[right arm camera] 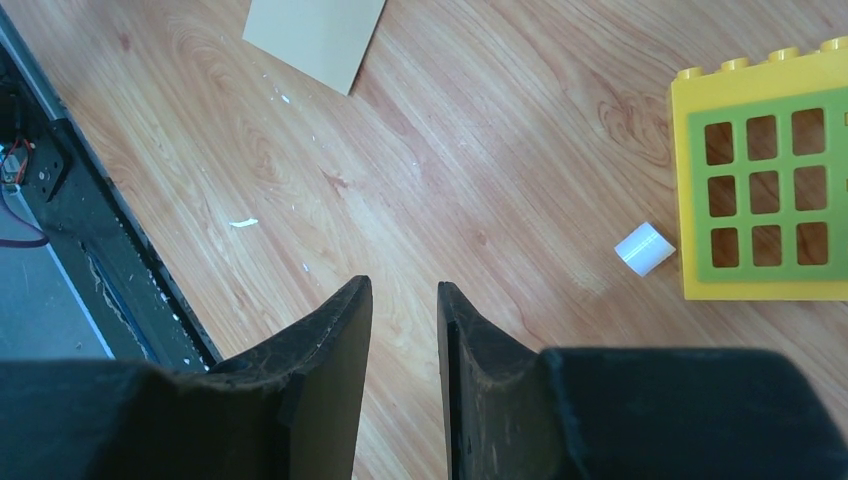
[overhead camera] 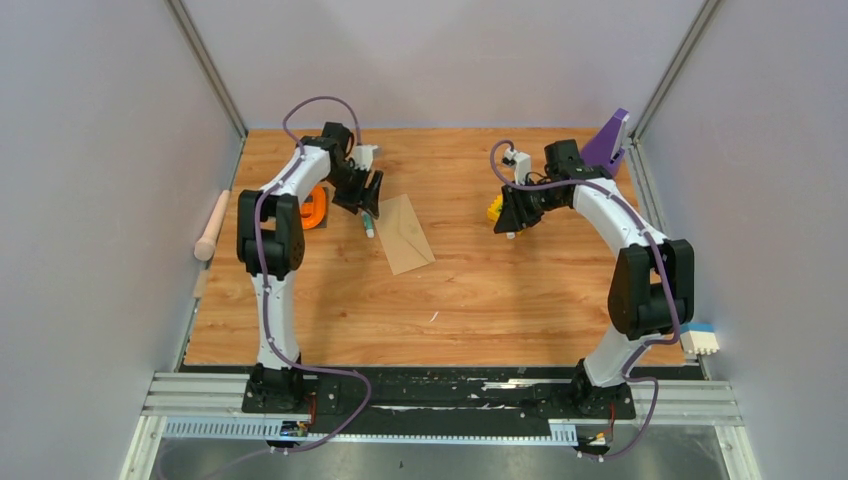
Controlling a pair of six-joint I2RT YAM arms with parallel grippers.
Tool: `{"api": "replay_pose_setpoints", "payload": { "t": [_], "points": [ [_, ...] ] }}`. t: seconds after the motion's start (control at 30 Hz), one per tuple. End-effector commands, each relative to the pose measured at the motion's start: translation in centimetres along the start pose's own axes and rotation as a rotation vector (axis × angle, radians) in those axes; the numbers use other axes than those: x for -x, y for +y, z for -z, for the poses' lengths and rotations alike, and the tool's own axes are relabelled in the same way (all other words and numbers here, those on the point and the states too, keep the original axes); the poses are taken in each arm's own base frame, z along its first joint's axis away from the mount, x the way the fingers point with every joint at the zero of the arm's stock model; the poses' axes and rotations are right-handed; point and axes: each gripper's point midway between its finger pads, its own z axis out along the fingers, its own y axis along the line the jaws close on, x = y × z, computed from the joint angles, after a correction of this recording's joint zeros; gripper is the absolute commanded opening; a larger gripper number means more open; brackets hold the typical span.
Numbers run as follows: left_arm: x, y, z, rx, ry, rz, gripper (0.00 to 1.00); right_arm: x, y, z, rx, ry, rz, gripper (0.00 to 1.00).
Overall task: Place the letter into the envelope and seal it
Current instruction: Pick up the solid glue from the center of the board.
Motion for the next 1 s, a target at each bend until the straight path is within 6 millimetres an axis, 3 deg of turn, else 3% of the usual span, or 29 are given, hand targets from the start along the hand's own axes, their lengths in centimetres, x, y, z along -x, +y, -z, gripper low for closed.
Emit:
{"api": "replay_pose_setpoints", "payload": {
  "t": [0.0, 0.37, 0.47, 0.57, 0.6, 0.8, 0.9, 0.93, 0.97],
  "points": [
    [-0.4, 0.5, -1.7, 0.019, 0.019, 0.030, 0.73, 1.3, 1.0, 1.0, 0.024, -0.058, 0.058, 0.32],
    [-1.2, 1.5, -3.1, 0.050, 0.049, 0.033, 0.59, 0.8, 0.4, 1.0, -0.013, -0.041, 0.061, 0.33],
    [-1.4, 1.2, -2.9, 0.035, 0.055, 0.018, 0.62, -0.1, -0.6, 0.9, -0.057, -0.010, 0.085, 0.33],
    [-0.6, 0.8, -1.5, 0.031, 0.010, -0.031, 0.83, -1.1, -0.8, 0.7, -0.065, 0.012, 0.083, 0.33],
    [0.2, 0.5, -0.6, 0.028, -0.027, -0.062, 0.96, -1.2, -0.8, 0.7, -0.061, 0.012, 0.082, 0.33],
    [3.0, -0.9, 4.7, -0.028, -0.166, -0.222, 1.00, -0.8, -0.7, 1.4, -0.088, 0.004, 0.111, 0.34],
    [4.2, -2.1, 6.8, -0.094, -0.209, -0.499, 1.00, -1.3, -1.3, 1.7, -0.123, 0.021, 0.135, 0.34],
    [3.3, -2.5, 7.1, -0.124, -0.178, -0.554, 1.00, -1.5, -1.6, 1.8, -0.136, 0.028, 0.134, 0.34],
    [3.9, -2.5, 7.7, -0.130, -0.193, -0.739, 1.00, -1.7, -1.8, 1.8, -0.146, 0.033, 0.130, 0.34]
  ]
}}
